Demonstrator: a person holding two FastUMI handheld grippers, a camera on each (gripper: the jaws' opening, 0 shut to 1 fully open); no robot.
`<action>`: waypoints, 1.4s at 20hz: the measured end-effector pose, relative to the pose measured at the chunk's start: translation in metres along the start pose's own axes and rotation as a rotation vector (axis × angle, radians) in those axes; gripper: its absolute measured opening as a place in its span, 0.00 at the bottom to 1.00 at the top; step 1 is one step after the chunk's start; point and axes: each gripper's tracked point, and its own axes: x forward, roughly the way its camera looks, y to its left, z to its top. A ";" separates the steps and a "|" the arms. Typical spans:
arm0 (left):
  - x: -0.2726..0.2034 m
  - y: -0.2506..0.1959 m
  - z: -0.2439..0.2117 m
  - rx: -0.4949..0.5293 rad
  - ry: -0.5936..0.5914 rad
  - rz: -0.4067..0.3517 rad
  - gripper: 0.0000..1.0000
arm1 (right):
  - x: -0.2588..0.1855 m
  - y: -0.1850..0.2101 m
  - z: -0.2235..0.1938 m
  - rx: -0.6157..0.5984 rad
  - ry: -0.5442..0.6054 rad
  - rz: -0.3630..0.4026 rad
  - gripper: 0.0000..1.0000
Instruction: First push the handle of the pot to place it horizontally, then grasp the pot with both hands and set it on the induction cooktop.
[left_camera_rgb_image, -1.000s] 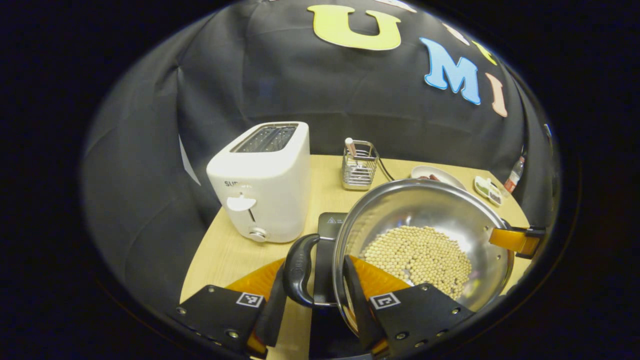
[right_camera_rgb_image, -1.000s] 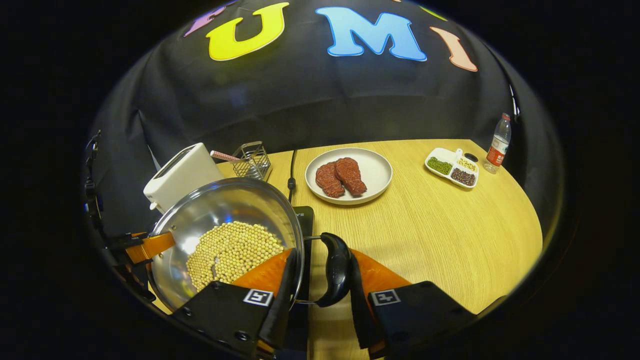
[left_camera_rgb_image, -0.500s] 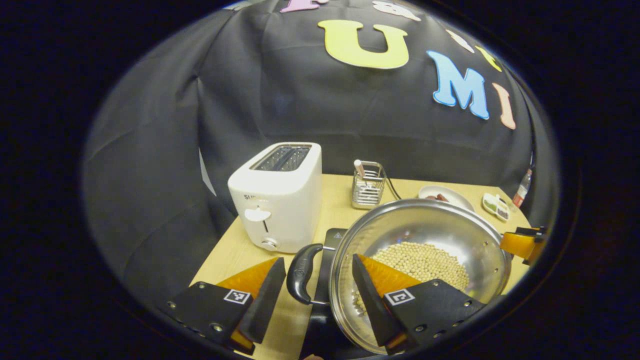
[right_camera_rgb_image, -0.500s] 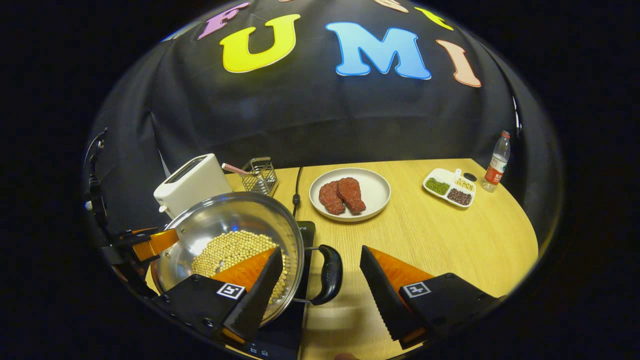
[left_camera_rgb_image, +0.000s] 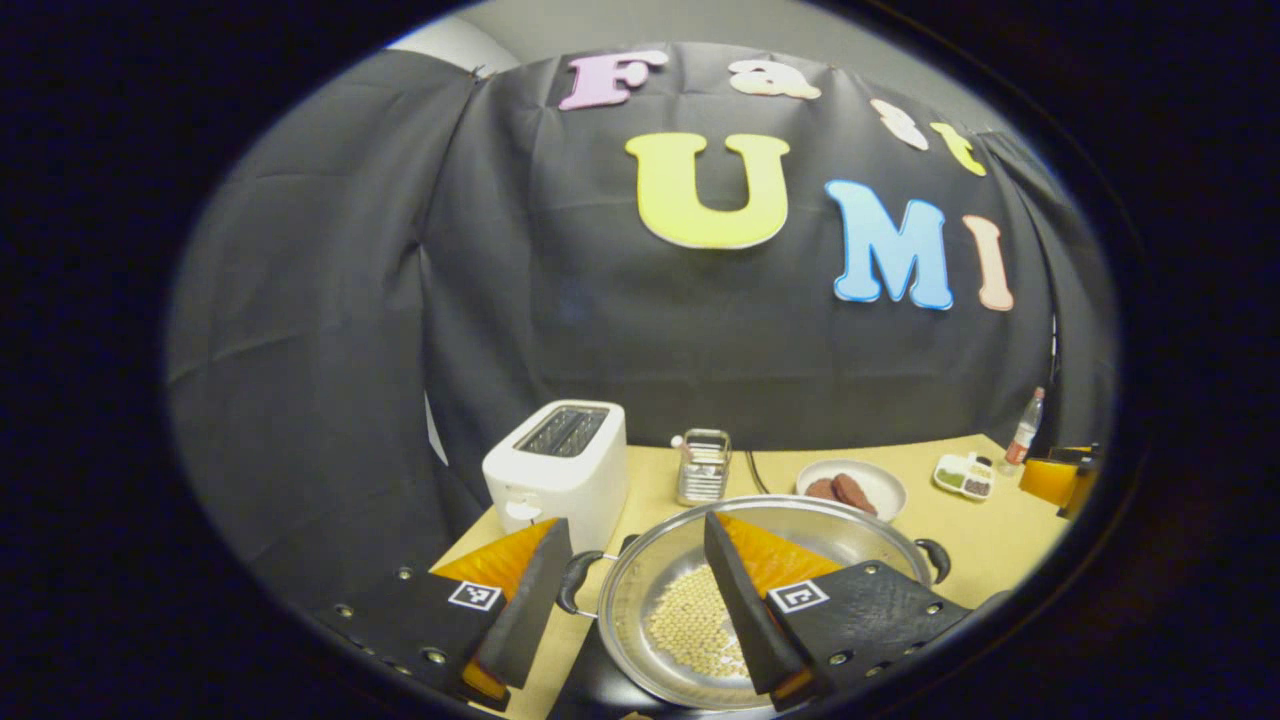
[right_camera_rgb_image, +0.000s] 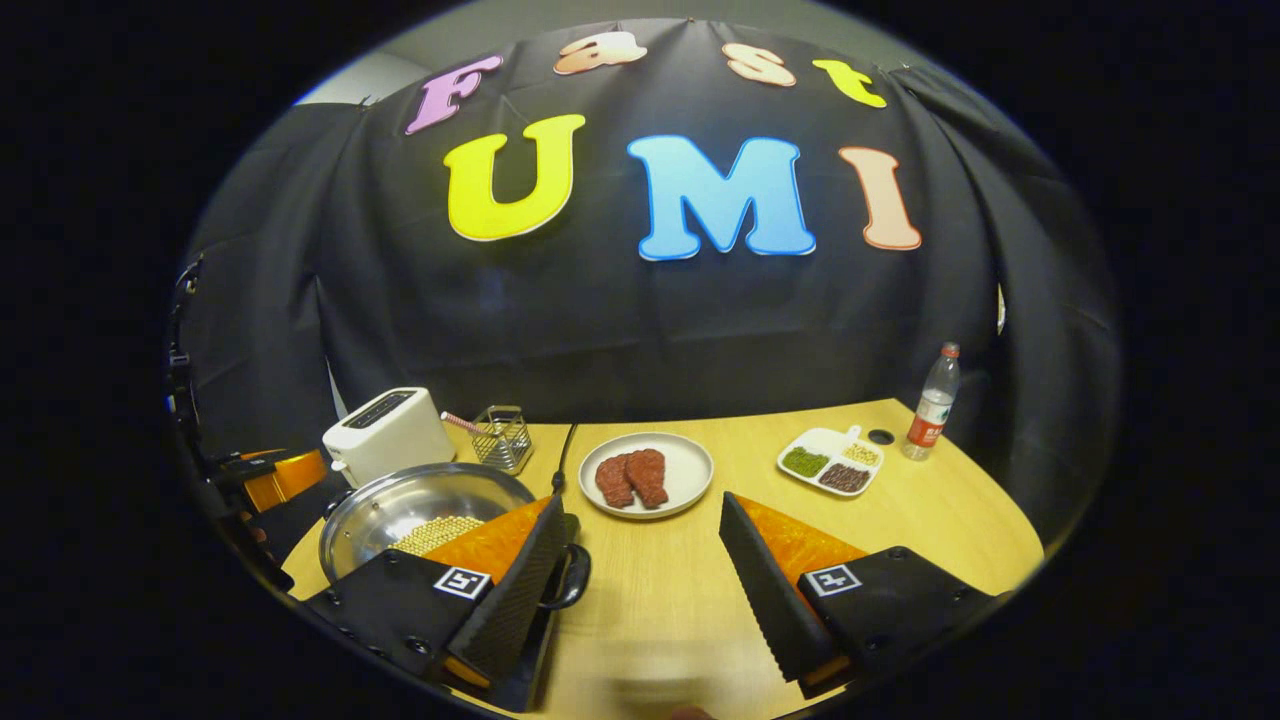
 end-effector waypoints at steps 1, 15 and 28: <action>-0.013 -0.011 0.014 -0.001 -0.042 -0.005 0.81 | -0.012 -0.018 0.008 -0.010 -0.028 -0.014 0.98; -0.201 -0.172 0.093 -0.003 -0.271 0.012 0.81 | -0.181 -0.209 0.037 0.008 -0.249 -0.089 0.98; -0.343 -0.211 0.123 0.029 -0.409 -0.095 0.80 | -0.289 -0.234 0.046 0.024 -0.382 -0.119 0.98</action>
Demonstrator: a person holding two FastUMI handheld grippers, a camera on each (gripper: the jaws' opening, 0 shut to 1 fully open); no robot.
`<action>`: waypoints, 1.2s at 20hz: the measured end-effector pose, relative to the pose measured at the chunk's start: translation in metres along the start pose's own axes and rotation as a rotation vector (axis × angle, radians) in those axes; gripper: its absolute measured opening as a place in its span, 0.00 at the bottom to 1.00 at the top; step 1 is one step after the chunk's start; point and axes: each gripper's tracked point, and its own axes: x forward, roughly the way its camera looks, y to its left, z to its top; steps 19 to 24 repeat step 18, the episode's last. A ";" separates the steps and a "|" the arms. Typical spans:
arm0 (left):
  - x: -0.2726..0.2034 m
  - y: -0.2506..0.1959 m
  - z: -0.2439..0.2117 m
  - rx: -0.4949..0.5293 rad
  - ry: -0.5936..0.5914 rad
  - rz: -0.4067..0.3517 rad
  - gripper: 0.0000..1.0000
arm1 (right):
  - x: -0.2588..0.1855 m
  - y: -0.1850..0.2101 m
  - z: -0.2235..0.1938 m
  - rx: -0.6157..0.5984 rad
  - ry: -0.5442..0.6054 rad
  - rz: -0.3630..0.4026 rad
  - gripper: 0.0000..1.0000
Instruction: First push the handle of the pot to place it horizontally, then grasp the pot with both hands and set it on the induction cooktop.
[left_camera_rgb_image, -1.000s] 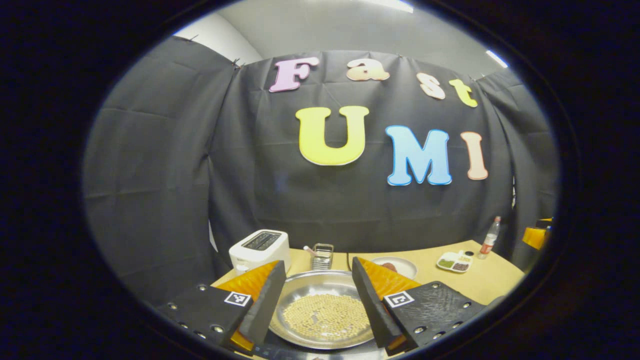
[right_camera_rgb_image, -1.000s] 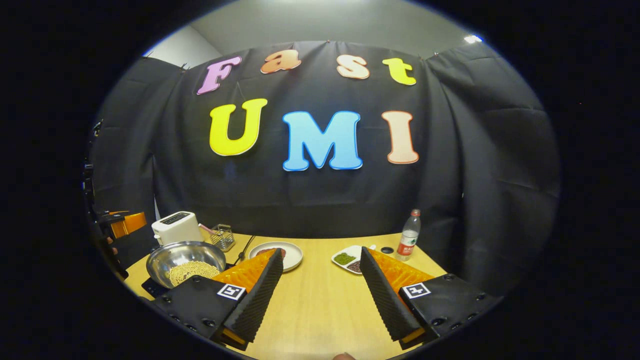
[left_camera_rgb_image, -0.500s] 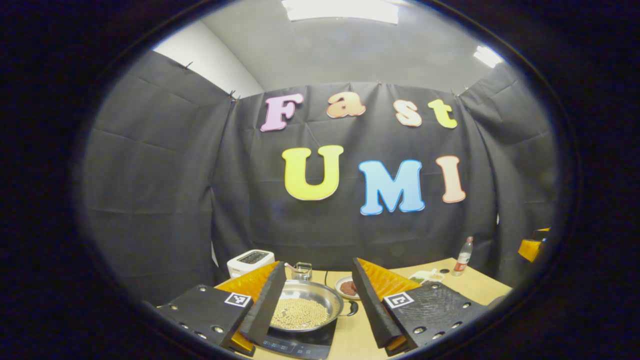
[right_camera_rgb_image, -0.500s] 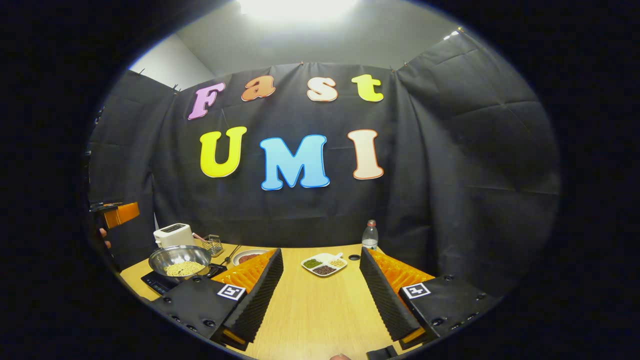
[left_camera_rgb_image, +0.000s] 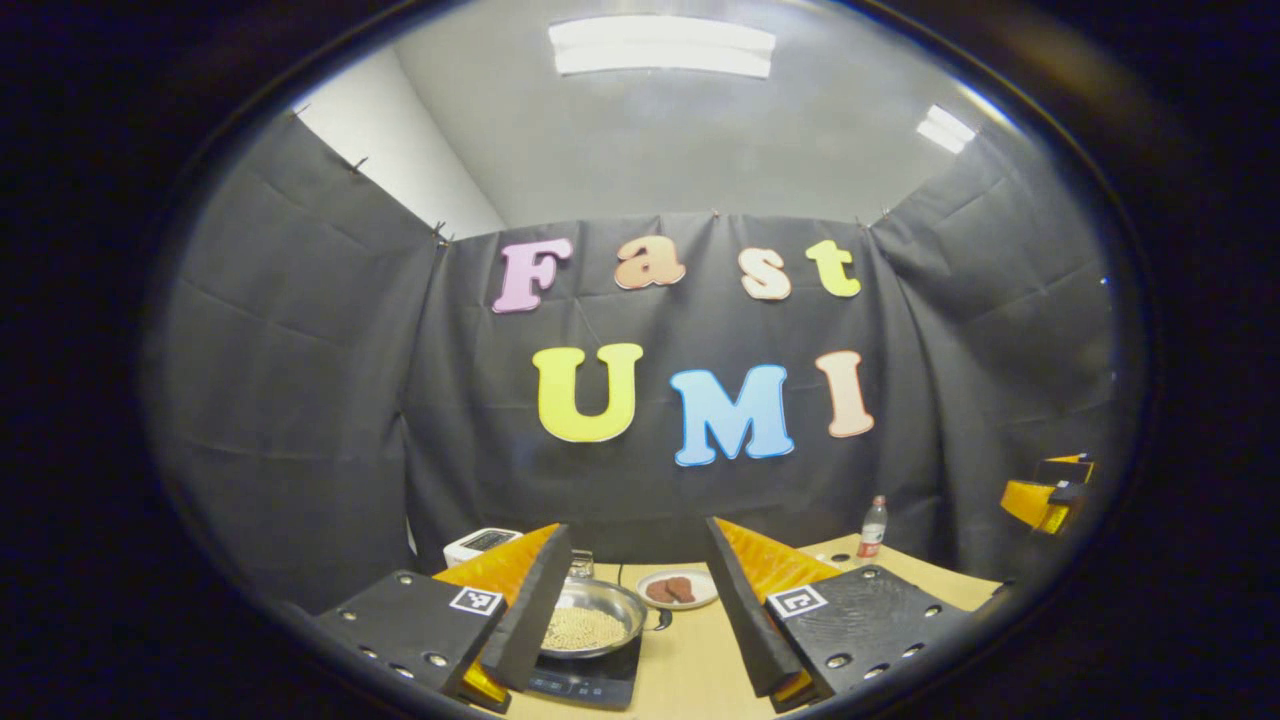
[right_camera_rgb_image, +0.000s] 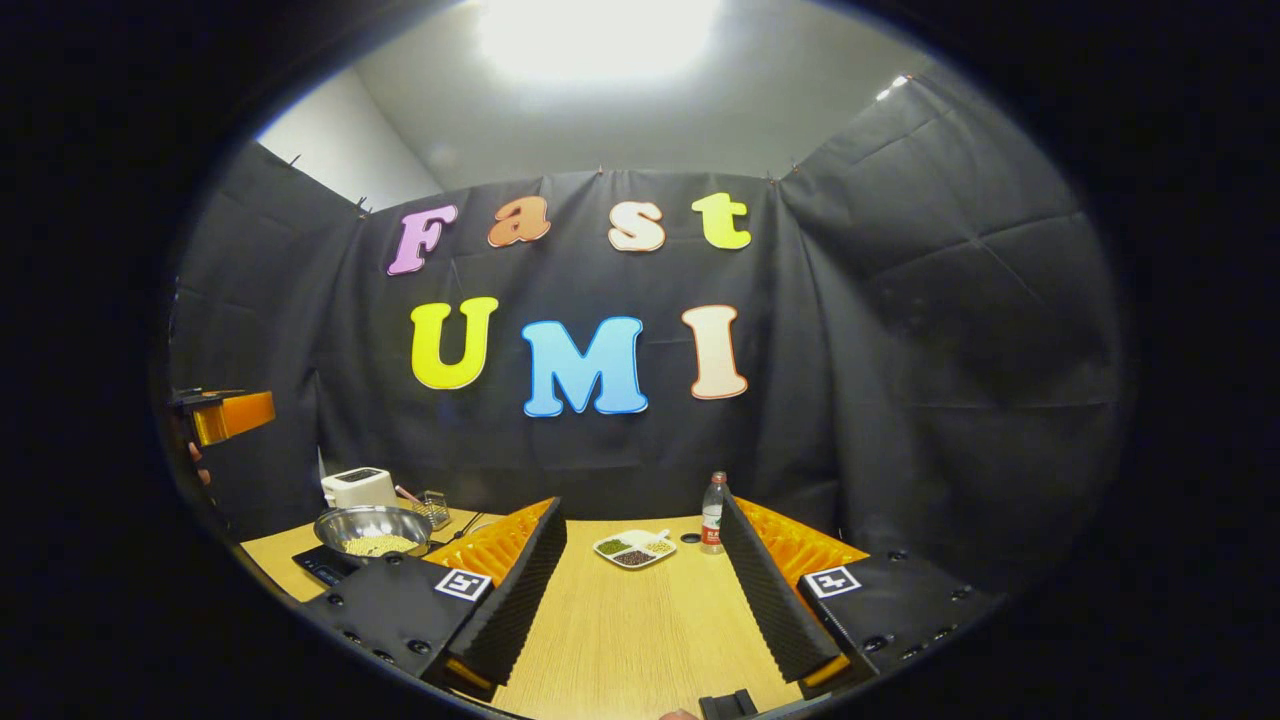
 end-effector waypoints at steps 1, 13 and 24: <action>-0.007 0.007 -0.004 0.000 0.008 0.003 0.77 | -0.006 0.005 0.003 0.021 -0.011 0.001 0.98; -0.040 0.051 -0.004 -0.025 -0.002 0.022 0.77 | -0.034 0.038 0.019 0.022 -0.036 0.002 0.98; -0.045 0.062 -0.006 -0.022 0.005 0.037 0.81 | -0.037 0.042 0.023 0.022 -0.048 0.001 0.98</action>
